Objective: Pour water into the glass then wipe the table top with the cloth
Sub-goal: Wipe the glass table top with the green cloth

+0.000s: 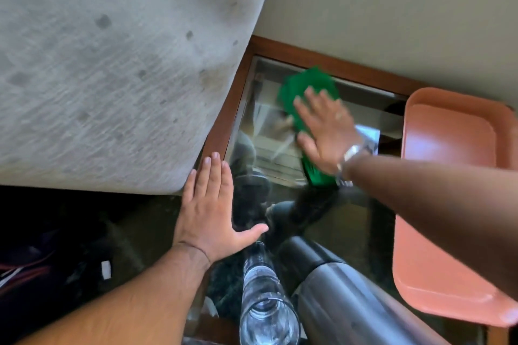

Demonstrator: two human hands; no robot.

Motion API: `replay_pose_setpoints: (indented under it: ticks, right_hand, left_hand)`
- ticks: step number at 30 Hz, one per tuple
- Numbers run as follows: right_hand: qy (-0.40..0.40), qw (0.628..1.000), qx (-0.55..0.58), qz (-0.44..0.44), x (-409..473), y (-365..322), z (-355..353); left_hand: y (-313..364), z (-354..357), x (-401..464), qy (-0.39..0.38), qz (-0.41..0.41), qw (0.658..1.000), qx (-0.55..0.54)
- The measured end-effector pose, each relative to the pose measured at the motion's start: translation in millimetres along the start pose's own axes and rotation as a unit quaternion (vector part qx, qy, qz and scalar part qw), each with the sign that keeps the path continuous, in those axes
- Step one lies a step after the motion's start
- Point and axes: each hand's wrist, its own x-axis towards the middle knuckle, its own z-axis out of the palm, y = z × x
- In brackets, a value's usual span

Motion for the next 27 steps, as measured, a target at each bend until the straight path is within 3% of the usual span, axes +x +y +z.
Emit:
replay_pose_setpoints:
  ticks: [2, 3, 4, 6, 8, 10, 14, 17, 20, 22, 23, 25, 26, 27]
  right_hand:
    - [-0.002, 0.974, 0.088, 0.208, 50, -5, -12]
    - [-0.007, 0.967, 0.086, 0.24, 62, -17, -15]
    - [-0.003, 0.978, 0.049, 0.202, 64, -30, -13]
    - [-0.012, 1.0, -0.013, 0.001, 34, -51, -6]
    - [-0.06, 0.984, -0.005, -0.167, -14, -52, -2]
    - [-0.106, 0.977, 0.006, -0.184, -40, -37, -5]
    - [-0.079, 0.99, 0.078, 0.092, -65, -25, -25]
    - [-0.102, 0.954, 0.112, 0.258, -84, -24, -37]
    - [-0.176, 0.911, 0.188, 0.323, -79, -27, -46]
    - [-0.163, 0.842, 0.338, 0.386, -70, -28, -59]
    - [-0.139, 0.763, 0.459, 0.432, -66, -27, -69]
    - [-0.098, 0.562, 0.658, 0.491, -66, -22, -93]
    - [-0.087, 0.495, 0.71, 0.494, -67, -19, -105]
    - [-0.081, 0.466, 0.731, 0.491, -70, -13, -118]
  left_hand:
    - [-1, 3, 0, 0.008, 0.003, 1.0, 0.001]
    - [-1, 3, 0, 0.011, 0.004, 1.0, 0.002]
    - [-1, 3, -1, 0.012, 0.005, 1.0, 0.002]
    - [0, 2, -1, 0.014, 0.005, 1.0, -0.003]
    - [1, 0, -1, 0.011, 0.004, 1.0, -0.007]
    - [1, -2, -1, 0.006, 0.003, 1.0, -0.01]
    - [-1, -3, -1, -0.004, 0.006, 1.0, -0.014]
    - [-1, -5, 0, -0.006, 0.005, 1.0, -0.009]
    - [-1, -3, 0, 0.0, 0.011, 1.0, -0.013]
    - [-2, -1, 0, 0.002, 0.012, 1.0, -0.013]
    - [-2, 0, -1, 0.001, 0.011, 1.0, -0.011]
    - [0, 0, 0, -0.003, 0.013, 1.0, -0.006]
    - [1, -1, 0, -0.01, 0.012, 1.0, 0.0]
    - [2, -3, 1, -0.025, 0.011, 1.0, 0.009]
